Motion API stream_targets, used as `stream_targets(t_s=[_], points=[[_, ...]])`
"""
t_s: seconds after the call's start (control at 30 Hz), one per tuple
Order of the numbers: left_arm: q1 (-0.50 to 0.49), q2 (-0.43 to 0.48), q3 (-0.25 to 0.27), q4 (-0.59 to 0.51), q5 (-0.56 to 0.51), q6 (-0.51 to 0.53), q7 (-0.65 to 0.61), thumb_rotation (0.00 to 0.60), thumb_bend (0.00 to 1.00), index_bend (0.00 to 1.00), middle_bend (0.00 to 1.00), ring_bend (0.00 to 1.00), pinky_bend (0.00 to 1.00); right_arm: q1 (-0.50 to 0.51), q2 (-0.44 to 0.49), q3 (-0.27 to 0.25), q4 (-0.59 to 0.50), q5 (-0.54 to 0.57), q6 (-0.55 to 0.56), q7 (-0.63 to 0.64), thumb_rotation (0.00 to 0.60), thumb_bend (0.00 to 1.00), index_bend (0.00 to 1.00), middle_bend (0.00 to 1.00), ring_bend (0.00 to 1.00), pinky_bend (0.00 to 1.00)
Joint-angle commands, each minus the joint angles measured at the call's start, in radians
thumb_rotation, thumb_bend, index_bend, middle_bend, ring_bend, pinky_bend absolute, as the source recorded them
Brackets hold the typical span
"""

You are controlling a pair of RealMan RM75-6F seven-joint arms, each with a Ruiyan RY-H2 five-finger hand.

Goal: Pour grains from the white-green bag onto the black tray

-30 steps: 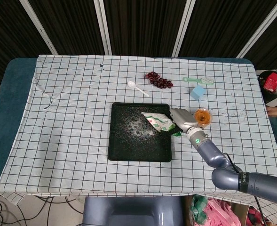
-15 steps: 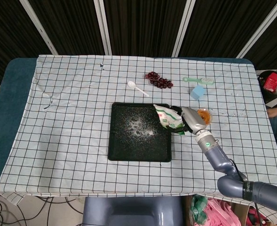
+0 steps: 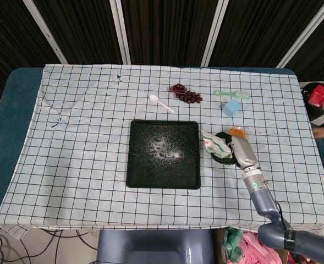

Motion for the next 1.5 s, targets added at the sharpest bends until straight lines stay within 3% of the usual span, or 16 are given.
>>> stream_targets(t_s=[0.03, 0.4, 0.87, 1.5], points=[[0.000, 0.000, 0.000, 0.000, 0.000, 0.000, 0.000, 0.600, 0.61, 0.23, 0.05, 0.00, 0.00, -0.026, -0.044, -0.005, 0.050, -0.001, 0.031, -0.009, 0.600, 0.43, 0.53, 0.41, 0.53, 0.62], [0.000, 0.000, -0.001, -0.001, -0.003, -0.001, 0.002, 0.600, 0.61, 0.23, 0.05, 0.00, 0.00, -0.056, -0.137, -0.002, 0.172, -0.019, 0.046, 0.011, 0.600, 0.42, 0.54, 0.41, 0.53, 0.62], [0.000, 0.001, -0.003, 0.000, -0.005, -0.002, -0.003, 0.600, 0.61, 0.23, 0.05, 0.00, 0.00, -0.052, -0.281, 0.050, 0.333, -0.019, 0.055, 0.010, 0.600, 0.42, 0.54, 0.41, 0.52, 0.62], [0.001, 0.002, -0.003, 0.001, -0.005, -0.001, -0.003, 0.600, 0.61, 0.23, 0.05, 0.00, 0.00, -0.049, -0.359, 0.110, 0.338, 0.034, 0.022, -0.020, 0.600, 0.40, 0.54, 0.39, 0.50, 0.62]])
